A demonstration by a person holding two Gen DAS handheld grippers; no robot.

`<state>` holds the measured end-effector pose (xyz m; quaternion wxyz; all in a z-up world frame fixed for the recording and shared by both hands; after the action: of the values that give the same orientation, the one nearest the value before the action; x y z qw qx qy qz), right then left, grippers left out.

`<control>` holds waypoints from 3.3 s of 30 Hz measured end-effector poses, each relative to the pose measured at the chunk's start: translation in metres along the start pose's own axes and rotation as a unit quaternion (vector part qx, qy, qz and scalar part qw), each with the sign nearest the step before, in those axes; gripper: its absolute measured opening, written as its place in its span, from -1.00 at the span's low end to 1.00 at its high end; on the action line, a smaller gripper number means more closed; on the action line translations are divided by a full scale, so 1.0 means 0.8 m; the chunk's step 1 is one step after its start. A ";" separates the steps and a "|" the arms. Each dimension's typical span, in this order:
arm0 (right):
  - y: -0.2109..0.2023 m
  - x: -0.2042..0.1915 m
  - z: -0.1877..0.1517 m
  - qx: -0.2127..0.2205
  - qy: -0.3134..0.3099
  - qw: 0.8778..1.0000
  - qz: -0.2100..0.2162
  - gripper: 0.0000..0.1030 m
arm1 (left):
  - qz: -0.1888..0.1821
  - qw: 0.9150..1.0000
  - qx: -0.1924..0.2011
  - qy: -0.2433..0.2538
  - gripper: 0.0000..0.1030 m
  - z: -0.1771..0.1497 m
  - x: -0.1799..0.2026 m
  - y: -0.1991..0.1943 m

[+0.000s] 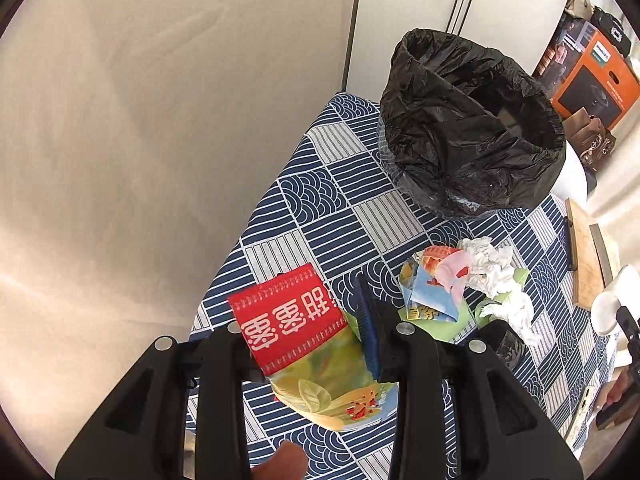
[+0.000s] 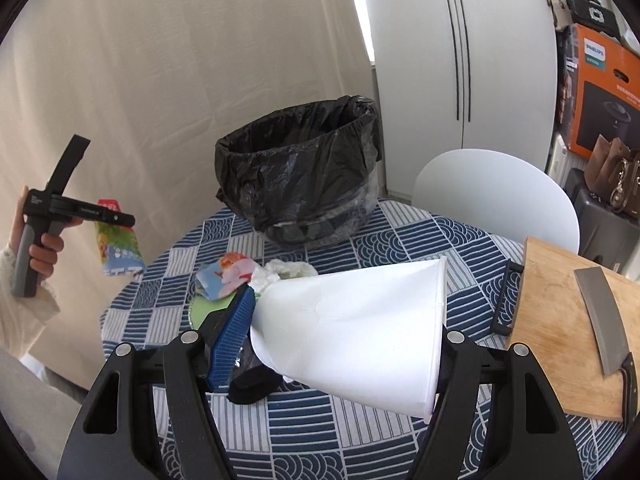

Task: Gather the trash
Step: 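Carry the white paper cup to the bin and open the right gripper, then lift the green snack wrapper with the left gripper toward the bin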

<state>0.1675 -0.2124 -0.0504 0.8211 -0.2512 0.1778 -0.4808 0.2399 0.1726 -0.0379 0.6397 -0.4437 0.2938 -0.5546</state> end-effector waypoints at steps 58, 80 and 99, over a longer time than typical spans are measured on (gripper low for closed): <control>0.142 -0.007 0.225 0.057 -0.064 0.996 -0.002 0.74 | -0.065 0.995 0.061 0.053 0.88 0.207 0.069 0.055; 0.136 -0.004 0.195 0.020 -0.054 0.998 -0.023 0.74 | -0.035 0.996 -0.086 -0.002 0.88 0.107 0.013 0.202; 0.141 -0.005 0.171 0.000 -0.031 0.999 -0.029 0.74 | -0.079 0.991 -0.109 0.007 -0.04 0.089 0.019 0.237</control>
<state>0.3180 -0.1295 -0.0053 0.8117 -0.2707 0.1451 -0.4968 0.3904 0.1738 -0.1748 0.5392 -0.5288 0.3211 -0.5715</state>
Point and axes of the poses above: each gripper's, at about its wrist camera, not at the fingertips, and y roughly the way its jaws point, x to its right, z to its top, the point moved 1 cm from there along y, roughly the way its jaws point, and after that the axes turned 11 degrees about -y, right-handed, at the moved point
